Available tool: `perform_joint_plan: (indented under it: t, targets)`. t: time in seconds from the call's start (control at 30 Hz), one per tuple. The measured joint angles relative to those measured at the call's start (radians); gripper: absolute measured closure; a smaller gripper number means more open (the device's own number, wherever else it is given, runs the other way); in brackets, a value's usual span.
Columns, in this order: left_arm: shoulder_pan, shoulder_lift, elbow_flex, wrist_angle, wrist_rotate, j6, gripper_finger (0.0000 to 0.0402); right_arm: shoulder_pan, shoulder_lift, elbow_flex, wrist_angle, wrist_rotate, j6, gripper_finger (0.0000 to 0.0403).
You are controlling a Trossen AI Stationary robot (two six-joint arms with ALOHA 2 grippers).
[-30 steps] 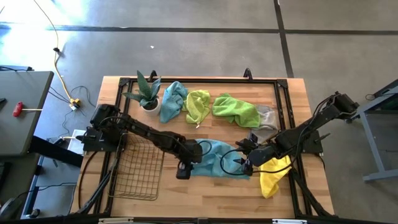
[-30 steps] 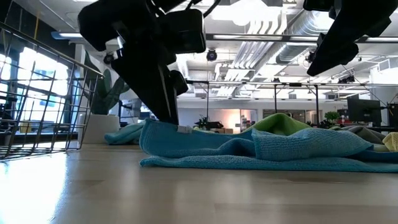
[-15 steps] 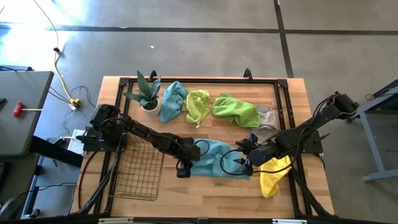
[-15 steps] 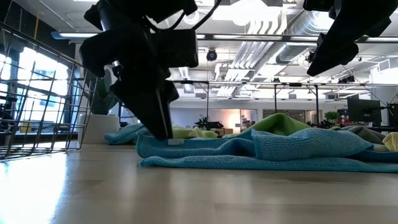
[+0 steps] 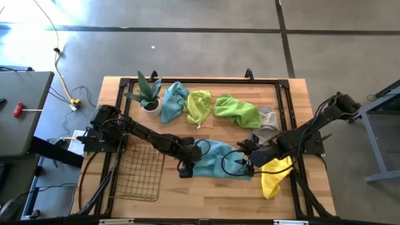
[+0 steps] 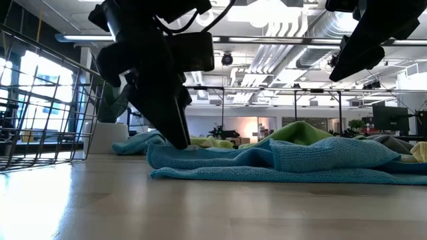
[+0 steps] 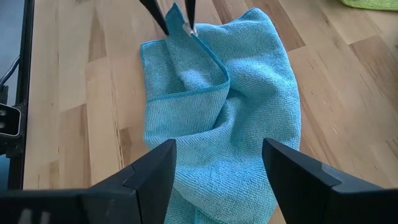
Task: Fold microfiber towels
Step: Fold the bottom blue microfiber towel
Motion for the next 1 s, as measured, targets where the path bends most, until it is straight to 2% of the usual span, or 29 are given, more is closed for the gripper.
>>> perform_joint_plan:
  t: [0.1, 0.23, 0.5, 0.77, 1.0]
  targets:
    - [0.010, 0.000, 0.000, -0.001, -0.050, 0.015, 0.0259, 0.000, 0.000, 0.000, 0.000, 0.000, 0.000, 0.0171]
    - [0.029, 0.000, 0.000, -0.004, -0.044, -0.001, 0.0259, 0.000, 0.000, 0.000, 0.000, 0.000, 0.000, 0.0171]
    - [0.036, 0.000, -0.015, -0.006, 0.089, -0.068, 0.0259, 0.000, 0.000, 0.000, 0.000, 0.000, 0.000, 0.0171]
    - [0.003, 0.000, -0.015, -0.010, 0.141, -0.105, 0.0259, 0.000, 0.000, 0.000, 0.000, 0.000, 0.000, 0.0171]
    - [-0.006, 0.000, -0.014, 0.016, 0.050, -0.108, 0.0265, 0.000, 0.000, 0.000, 0.000, 0.000, 0.000, 0.0171]
